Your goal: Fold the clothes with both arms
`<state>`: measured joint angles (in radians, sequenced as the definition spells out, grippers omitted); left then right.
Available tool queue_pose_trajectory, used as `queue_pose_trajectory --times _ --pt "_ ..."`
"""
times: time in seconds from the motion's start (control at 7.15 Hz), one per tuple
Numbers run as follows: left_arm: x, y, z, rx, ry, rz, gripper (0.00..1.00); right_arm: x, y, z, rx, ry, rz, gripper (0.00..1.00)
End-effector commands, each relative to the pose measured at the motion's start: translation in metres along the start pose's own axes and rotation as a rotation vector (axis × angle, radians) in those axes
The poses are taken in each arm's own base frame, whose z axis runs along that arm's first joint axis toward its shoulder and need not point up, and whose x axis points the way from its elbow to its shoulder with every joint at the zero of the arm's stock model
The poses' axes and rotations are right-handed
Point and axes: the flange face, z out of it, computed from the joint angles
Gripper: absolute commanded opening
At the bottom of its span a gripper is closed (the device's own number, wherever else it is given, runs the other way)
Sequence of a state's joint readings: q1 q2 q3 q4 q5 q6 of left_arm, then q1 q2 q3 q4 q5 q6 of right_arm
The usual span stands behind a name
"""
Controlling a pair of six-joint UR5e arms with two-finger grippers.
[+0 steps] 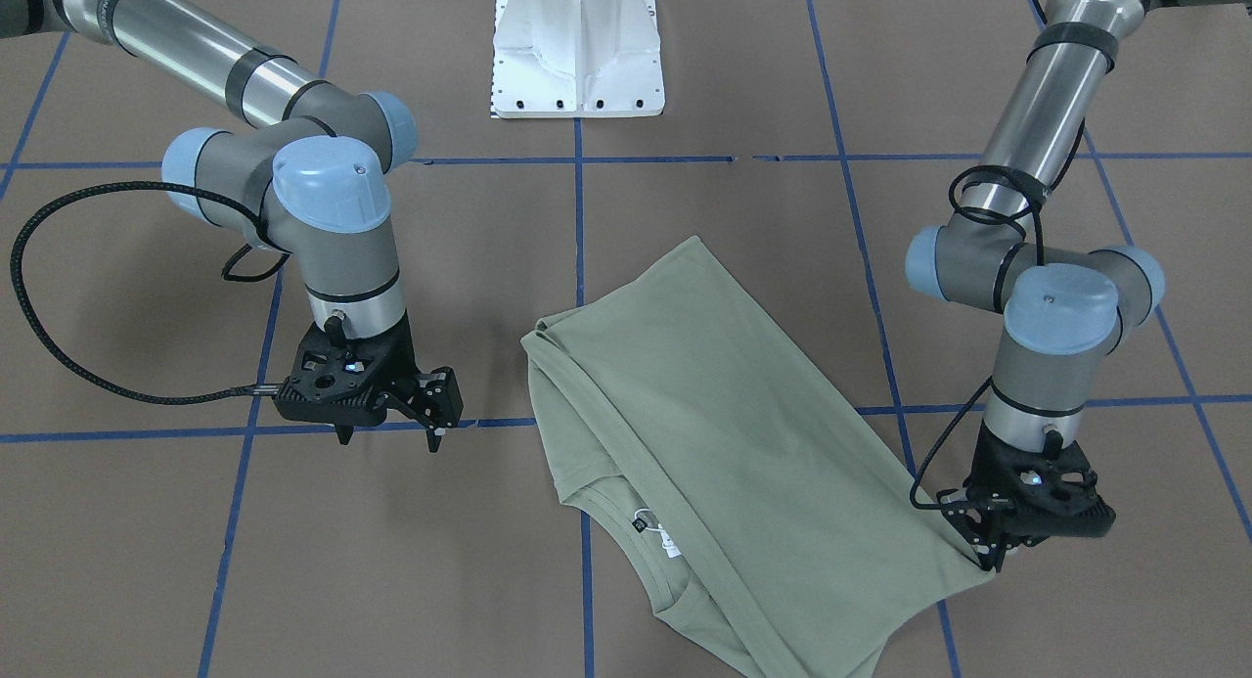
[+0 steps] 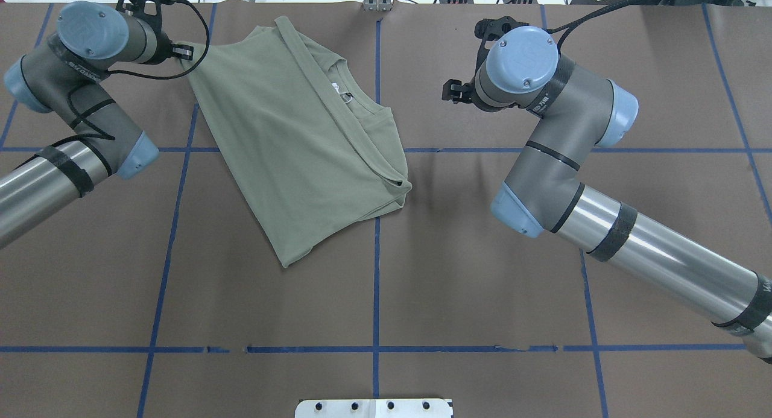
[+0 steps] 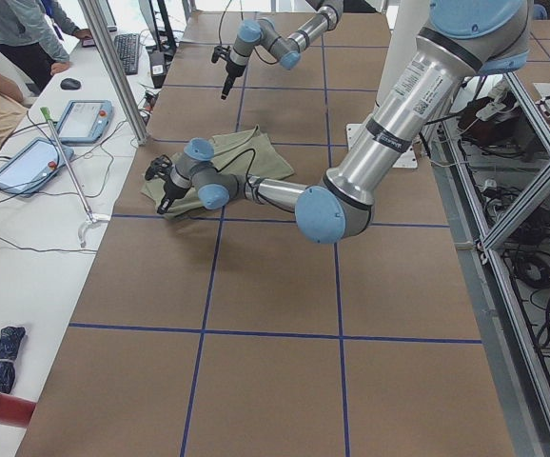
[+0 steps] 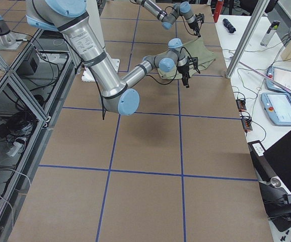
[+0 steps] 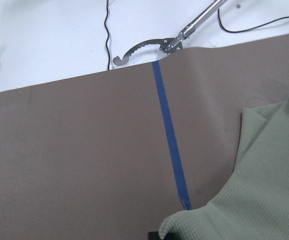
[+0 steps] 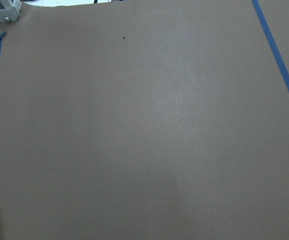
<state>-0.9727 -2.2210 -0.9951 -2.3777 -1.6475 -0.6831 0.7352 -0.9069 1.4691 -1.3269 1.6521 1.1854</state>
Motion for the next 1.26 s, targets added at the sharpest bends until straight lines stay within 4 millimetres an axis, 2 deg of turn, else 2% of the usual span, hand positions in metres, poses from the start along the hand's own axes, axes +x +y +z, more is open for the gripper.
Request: queue_pose_trajectory --times 0.0,0.14,0.28,0.42,0.7,0.84,0.98,1.12 --pt "-0.058 -0.024 0.001 0.027 -0.062 0.158 0.20 -0.003 0.003 0.000 -0.002 -0.001 -0.005 1.00" --pt "-0.064 -0.014 -0.003 0.059 -0.037 0.166 0.99 -0.017 0.013 0.000 -0.012 -0.014 0.004 1.00" --pt "-0.056 -0.013 -0.026 0.101 0.046 0.168 1.00 -0.046 0.018 -0.011 -0.009 -0.044 0.043 1.00" --pt "-0.047 -0.001 -0.032 0.034 0.176 0.175 1.00 -0.085 0.025 -0.012 0.021 -0.076 0.064 1.00" --pt "-0.049 0.007 -0.051 0.050 0.209 0.130 1.00 -0.182 0.038 0.013 0.088 -0.142 0.052 1.00" --pt "-0.050 0.010 -0.055 0.054 0.212 0.127 1.00 -0.204 0.043 0.021 0.080 -0.124 0.045 0.99" --pt "-0.049 0.011 -0.055 0.052 0.214 0.128 1.00 -0.209 0.061 0.028 0.078 -0.113 0.028 0.88" --pt "-0.049 0.011 -0.055 0.052 0.214 0.128 1.00 -0.209 0.071 0.036 0.067 -0.102 0.020 0.75"
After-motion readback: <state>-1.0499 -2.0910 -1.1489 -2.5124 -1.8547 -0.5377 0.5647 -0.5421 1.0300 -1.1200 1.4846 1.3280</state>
